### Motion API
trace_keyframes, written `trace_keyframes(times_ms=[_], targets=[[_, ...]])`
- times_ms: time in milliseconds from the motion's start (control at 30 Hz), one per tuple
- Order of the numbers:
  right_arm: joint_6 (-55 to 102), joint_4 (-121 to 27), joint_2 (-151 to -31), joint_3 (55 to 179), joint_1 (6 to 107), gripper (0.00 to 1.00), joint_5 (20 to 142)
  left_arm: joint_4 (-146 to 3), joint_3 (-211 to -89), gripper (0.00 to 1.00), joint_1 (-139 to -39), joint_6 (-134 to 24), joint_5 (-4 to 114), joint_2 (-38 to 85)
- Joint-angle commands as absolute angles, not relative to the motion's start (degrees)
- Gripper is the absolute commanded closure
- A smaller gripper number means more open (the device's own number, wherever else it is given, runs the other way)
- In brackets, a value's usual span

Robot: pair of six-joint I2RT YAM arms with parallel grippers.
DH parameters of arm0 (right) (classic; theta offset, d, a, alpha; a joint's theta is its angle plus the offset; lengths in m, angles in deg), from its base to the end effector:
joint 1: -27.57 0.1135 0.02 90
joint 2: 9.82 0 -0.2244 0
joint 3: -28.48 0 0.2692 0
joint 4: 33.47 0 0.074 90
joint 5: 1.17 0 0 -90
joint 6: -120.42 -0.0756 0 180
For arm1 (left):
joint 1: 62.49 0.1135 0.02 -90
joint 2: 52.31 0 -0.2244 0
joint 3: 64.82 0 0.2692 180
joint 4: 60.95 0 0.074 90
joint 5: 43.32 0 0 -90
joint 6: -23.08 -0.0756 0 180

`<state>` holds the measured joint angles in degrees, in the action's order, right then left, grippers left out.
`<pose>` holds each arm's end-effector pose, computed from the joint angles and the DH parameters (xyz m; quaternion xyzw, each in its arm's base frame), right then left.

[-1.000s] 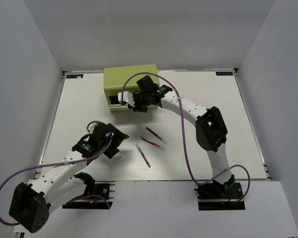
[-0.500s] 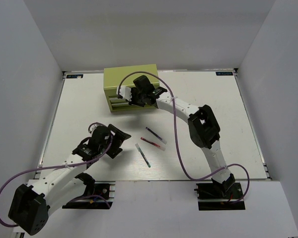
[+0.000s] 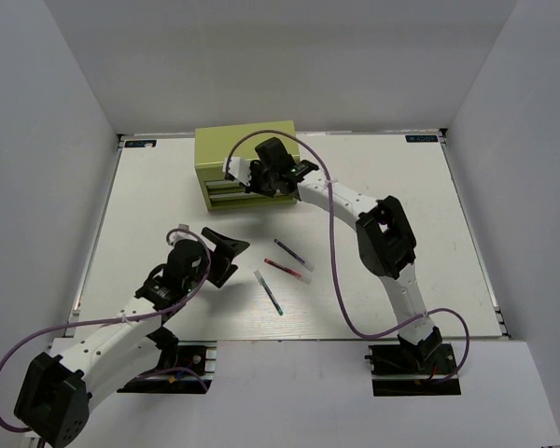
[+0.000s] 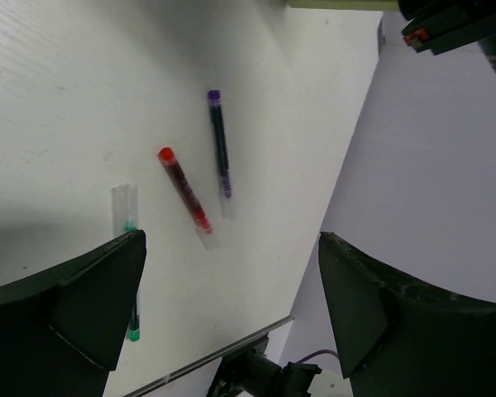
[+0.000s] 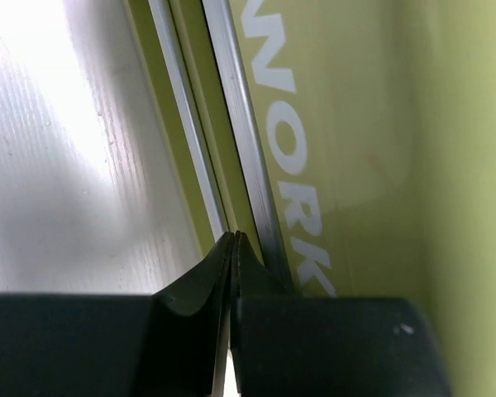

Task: Sort the stationery into containers
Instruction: Close the drawer in the storage box, then open the drawer in the storage box.

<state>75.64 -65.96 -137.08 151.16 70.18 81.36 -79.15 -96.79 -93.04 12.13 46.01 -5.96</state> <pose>0.3930 0.3749 0.1808 -0.6405 0.6234 0.0482 0.4459 0.2174 -0.1273 0.1285 -0.3628 0.7985 -0.3896 0.2811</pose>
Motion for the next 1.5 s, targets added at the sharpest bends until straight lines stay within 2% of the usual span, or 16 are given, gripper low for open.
trace_keyframes(times_ms=[0, 67, 100, 133, 167, 200, 233, 267, 300, 333, 400, 467, 567, 633, 833, 1467], targets=[[76.74, -64.10, -130.84, 152.89, 67.39, 0.98, 80.57, -73.23, -96.51, 0.06, -92.82, 13.06, 45.18, -5.73], [76.65, -72.07, -129.62, 155.69, 67.21, 0.99, 76.81, -70.60, -96.51, 0.07, -92.82, 13.06, 45.18, -4.41], [77.00, -74.71, -128.92, 156.32, 66.86, 0.96, 66.87, -69.62, -96.51, 0.07, -92.82, 13.85, 45.18, -3.45], [78.22, -80.04, -124.99, 156.06, 66.85, 0.94, 63.63, -68.40, -96.51, 0.09, -92.82, 14.38, 45.18, -2.84], [78.85, -80.18, -123.21, 153.97, 66.85, 0.90, 58.56, -66.12, -96.51, 0.09, -92.82, 14.38, 44.66, -2.22], [78.77, -79.75, -121.37, 150.21, 66.85, 0.80, 57.11, -64.88, -96.51, 0.10, -92.82, 15.86, 43.96, -0.65], [76.94, -73.57, -115.26, 145.73, 66.77, 0.75, 56.05, -63.48, -96.51, 0.12, -92.82, 15.88, 43.43, 0.32], [74.48, -70.55, -113.37, 143.43, 66.33, 0.63, 56.83, -61.81, -96.51, 0.16, -92.82, 16.57, 42.55, 1.47], [71.85, -64.43, -111.53, 141.23, 66.06, 0.51, 57.79, -57.44, -96.51, 0.28, -92.82, 16.58, 41.94, 4.09], [70.60, -59.14, -107.16, 135.98, 65.97, 0.36, 59.63, -55.31, -96.51, 0.33, -92.82, 17.54, 41.32, 5.68], [69.62, -57.16, -105.71, 134.97, 64.57, 0.29, 59.39, -48.83, -96.51, 0.49, -92.82, 18.15, 41.31, 9.19], [70.85, -61.27, -107.28, 139.34, 63.87, 0.24, 58.42, -46.25, -99.21, 0.54, -92.82, 18.16, 40.00, 14.56], [72.00, -63.58, -111.94, 144.01, 63.07, 0.20, 59.73, -43.69, -102.39, 0.49, -92.82, 18.16, 36.67, 20.08], [72.26, -63.49, -114.40, 146.02, 61.94, 0.20, 61.49, -40.80, -103.09, 0.40, -92.82, 18.16, 32.54, 22.21], [72.35, -70.16, -124.59, 157.28, 60.70, 0.22, 61.41, -36.13, -106.61, 0.30, -92.29, 18.16, 24.62, 30.46], [72.52, -71.48, -131.02, 160.63, 59.12, 0.20, 62.28, -20.48, -119.00, 0.33, -87.81, 19.22, 24.88, 55.52]])
